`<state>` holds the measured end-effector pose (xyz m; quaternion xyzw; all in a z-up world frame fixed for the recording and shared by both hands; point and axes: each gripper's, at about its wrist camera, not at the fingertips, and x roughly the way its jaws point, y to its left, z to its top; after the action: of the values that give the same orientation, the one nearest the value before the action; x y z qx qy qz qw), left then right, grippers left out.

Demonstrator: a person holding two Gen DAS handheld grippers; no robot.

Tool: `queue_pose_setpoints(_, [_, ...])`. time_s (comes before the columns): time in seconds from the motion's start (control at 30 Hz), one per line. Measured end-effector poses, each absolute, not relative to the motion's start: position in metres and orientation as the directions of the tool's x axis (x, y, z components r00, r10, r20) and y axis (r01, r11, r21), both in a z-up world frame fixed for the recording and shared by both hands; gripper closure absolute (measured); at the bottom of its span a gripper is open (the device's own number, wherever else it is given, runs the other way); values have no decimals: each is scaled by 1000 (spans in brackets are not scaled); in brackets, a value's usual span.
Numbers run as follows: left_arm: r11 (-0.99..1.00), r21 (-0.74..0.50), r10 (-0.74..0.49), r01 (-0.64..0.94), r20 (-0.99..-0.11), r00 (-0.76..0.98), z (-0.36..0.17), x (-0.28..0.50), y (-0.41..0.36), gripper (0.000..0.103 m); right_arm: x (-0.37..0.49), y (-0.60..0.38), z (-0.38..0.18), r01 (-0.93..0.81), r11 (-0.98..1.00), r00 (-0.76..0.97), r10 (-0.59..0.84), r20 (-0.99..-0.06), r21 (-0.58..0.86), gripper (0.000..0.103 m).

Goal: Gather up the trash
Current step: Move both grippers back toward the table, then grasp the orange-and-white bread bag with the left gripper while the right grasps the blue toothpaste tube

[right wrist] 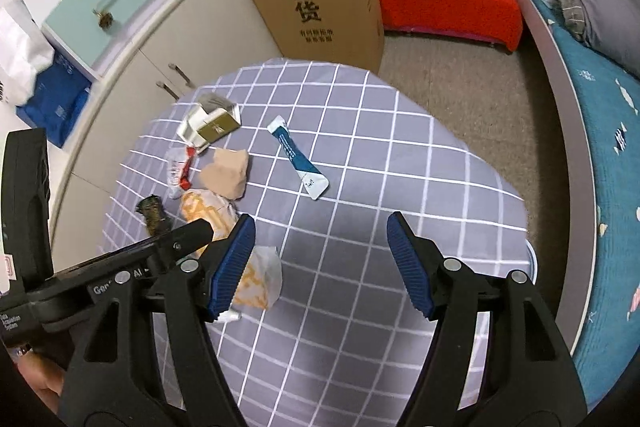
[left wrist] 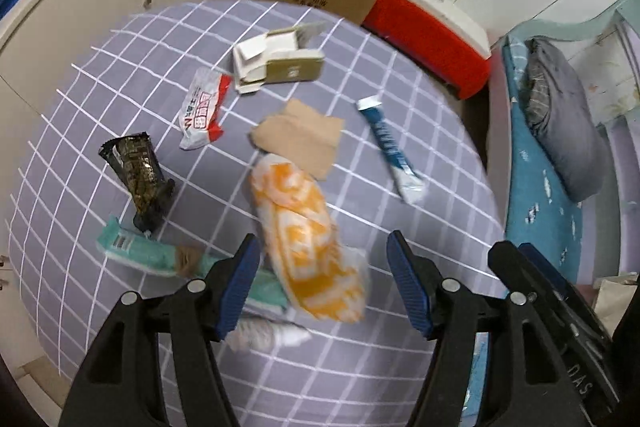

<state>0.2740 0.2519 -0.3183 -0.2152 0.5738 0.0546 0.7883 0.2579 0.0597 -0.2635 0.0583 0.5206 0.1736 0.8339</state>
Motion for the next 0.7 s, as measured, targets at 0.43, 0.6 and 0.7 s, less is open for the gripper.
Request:
queue_pose_setpoints(0.43, [931,-219,-119,-291,-939,323,-346,296,272,70,309,101,-315,-266,939,360,307,-881,219,35])
queue_pose_setpoints(0.6, [925,-214,-85,-315,-922,377,-326,294,288,71,319,109,-327,-286,936,356,303,-884,206,36])
queue_pose_setpoints(0.7, [925,-205,-66,-319,-916,395,-315,292,295,71,323,115,-332,-306,933,357,299,-885,192,42])
